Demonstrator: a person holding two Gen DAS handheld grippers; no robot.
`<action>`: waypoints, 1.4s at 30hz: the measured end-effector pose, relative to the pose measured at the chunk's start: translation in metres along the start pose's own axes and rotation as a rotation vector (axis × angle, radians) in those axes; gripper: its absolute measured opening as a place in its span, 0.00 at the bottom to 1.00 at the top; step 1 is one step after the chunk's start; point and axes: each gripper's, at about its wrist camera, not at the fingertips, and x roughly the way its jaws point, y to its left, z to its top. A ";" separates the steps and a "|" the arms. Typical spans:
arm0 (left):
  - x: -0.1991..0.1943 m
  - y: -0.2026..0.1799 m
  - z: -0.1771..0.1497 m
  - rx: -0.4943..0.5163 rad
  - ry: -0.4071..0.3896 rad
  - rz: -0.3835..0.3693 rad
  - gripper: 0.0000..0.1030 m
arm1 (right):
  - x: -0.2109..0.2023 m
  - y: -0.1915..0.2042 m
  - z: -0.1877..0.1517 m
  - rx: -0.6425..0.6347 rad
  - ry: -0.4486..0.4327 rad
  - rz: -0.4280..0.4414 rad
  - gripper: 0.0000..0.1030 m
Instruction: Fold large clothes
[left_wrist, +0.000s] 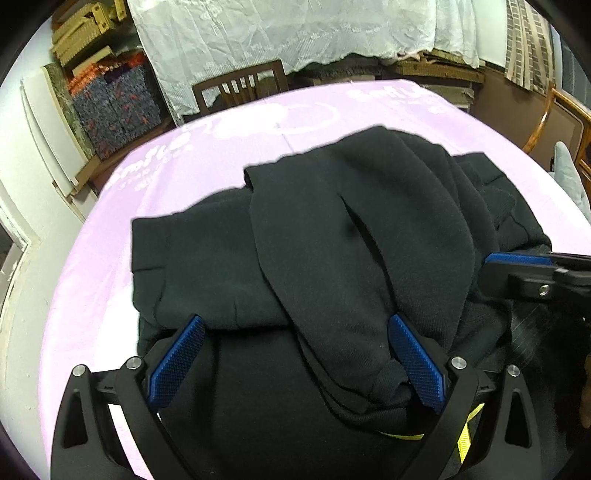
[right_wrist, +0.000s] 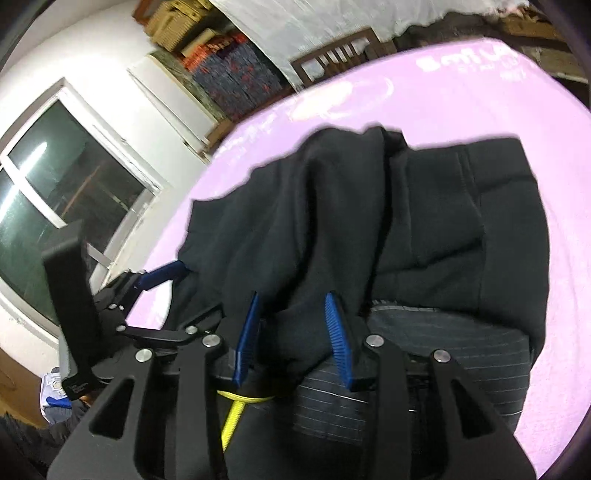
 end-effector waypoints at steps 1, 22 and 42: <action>0.003 0.001 0.000 -0.004 0.009 -0.006 0.97 | 0.001 -0.002 0.000 0.008 0.002 0.005 0.35; -0.070 0.022 -0.040 -0.070 -0.066 -0.059 0.97 | -0.098 0.013 -0.061 0.059 -0.179 0.026 0.50; -0.098 0.095 -0.115 -0.253 0.017 -0.084 0.97 | -0.144 -0.032 -0.124 0.185 -0.192 -0.025 0.60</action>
